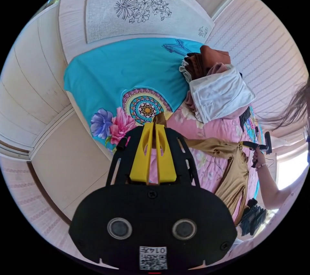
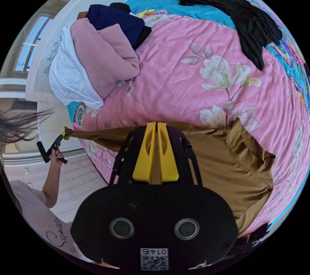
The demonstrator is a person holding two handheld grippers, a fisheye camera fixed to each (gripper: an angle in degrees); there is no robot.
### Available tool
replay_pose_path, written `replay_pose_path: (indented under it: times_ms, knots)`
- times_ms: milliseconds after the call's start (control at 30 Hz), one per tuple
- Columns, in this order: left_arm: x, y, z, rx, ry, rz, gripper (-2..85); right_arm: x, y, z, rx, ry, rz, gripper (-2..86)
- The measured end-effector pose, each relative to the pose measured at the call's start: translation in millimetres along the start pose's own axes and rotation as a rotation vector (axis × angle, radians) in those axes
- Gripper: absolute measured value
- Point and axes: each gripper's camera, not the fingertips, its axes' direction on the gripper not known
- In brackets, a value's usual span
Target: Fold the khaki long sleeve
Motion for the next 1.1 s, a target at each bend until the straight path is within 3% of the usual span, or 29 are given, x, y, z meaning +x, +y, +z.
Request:
replay_pose_path:
  times_ms: [133, 300, 433, 533, 633, 767, 1100]
  knots:
    - [-34, -26, 24, -0.051, 0.048, -0.111, -0.5, -7, -24, 4, 0.002, 0.030, 0.010, -0.2]
    - [-49, -40, 26, -0.049, 0.013, -0.063, 3.0, 2, -48, 9, 0.048, 0.008, 0.095, 0.0]
    - [-63, -28, 31, -0.109, 0.048, -0.063, 5.6, -44, -44, 4, 0.057, -0.057, -0.137, 0.8]
    - [-75, -22, 58, -0.194, 0.007, -0.078, 8.3, -89, -31, 18, -0.020, 0.030, -0.297, 3.6]
    - [-93, -19, 81, -0.236, 0.002, -0.135, 6.7, -112, -19, 38, -0.107, 0.036, -0.352, 7.1]
    - [-109, -17, 86, -0.204, 0.083, -0.150, -0.1, -121, -16, 69, -0.173, 0.104, -0.340, 2.8]
    - [-122, -14, 34, -0.104, 0.129, -0.073, -1.0, -147, -7, 35, -0.037, 0.074, -0.368, -0.1]
